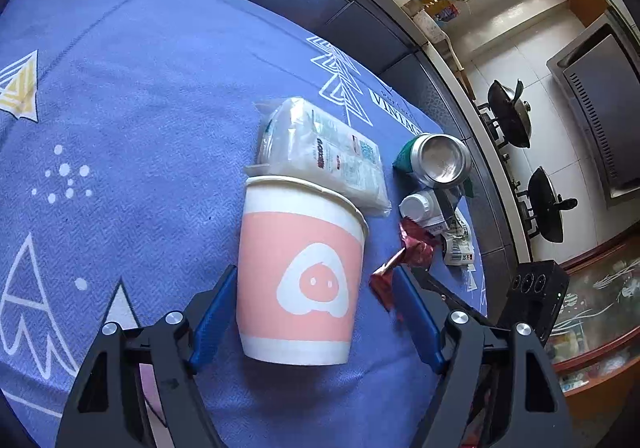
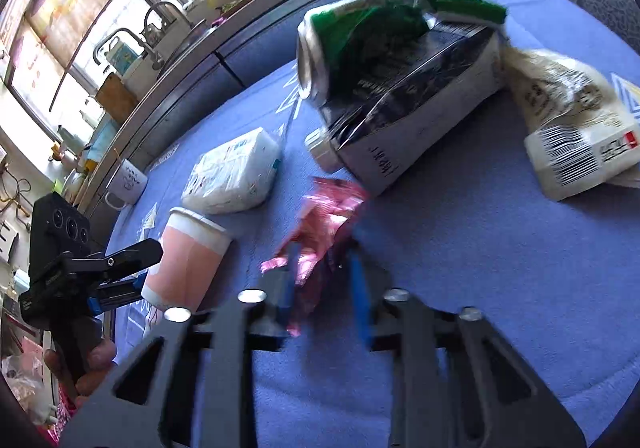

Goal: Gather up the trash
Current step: 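Return to the table and grasp the pink wrapper with right tool, then grasp the pink paper cup with left tool while right tool holds the wrapper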

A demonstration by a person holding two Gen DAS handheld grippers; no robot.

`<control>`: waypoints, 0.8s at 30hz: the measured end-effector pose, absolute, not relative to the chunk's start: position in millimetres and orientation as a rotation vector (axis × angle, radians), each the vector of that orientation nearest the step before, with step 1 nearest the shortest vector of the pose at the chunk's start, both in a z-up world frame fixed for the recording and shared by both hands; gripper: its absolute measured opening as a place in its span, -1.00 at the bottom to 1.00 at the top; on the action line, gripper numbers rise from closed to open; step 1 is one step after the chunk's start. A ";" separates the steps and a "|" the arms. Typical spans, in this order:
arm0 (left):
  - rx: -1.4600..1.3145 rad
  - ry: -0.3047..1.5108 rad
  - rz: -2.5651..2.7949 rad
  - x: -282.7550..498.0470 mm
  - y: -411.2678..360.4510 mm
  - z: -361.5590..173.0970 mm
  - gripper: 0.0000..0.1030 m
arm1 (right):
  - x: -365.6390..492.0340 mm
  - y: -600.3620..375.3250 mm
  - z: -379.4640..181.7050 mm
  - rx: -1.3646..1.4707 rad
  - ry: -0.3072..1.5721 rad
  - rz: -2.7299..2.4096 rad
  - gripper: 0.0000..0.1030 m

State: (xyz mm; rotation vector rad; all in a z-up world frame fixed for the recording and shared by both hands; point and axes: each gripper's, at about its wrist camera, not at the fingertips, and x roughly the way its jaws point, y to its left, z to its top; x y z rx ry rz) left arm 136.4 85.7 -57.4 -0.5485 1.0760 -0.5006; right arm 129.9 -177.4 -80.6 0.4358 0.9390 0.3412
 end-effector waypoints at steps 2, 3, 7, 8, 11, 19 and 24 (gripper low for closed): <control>-0.532 1.081 -0.510 135.2 79.1 -58.3 0.08 | 127.4 -171.1 -80.5 0.433 0.933 0.358 -0.97; -0.528 1.089 -0.518 134.4 74.7 -59.7 0.09 | 125.6 -167.4 -79.4 0.424 0.929 0.369 -0.98; -0.529 1.088 -0.545 128.1 62.7 -59.6 0.06 | 119.0 -161.2 -79.0 0.398 0.930 0.386 -0.98; -0.525 1.086 -0.557 125.8 58.0 -58.3 0.04 | 117.7 -161.4 -79.8 0.402 0.933 0.389 -0.98; -0.474 1.071 -0.569 117.0 42.0 -51.9 -0.04 | 109.7 -167.2 -79.5 0.404 0.926 0.377 -0.98; -0.421 1.024 -0.645 99.4 15.4 -29.5 -0.15 | 69.9 -235.5 -69.1 0.482 0.845 0.247 -0.98; -0.361 1.016 -0.705 90.2 -13.4 -19.9 -0.17 | 37.4 -282.6 -58.5 0.535 0.782 0.180 -0.98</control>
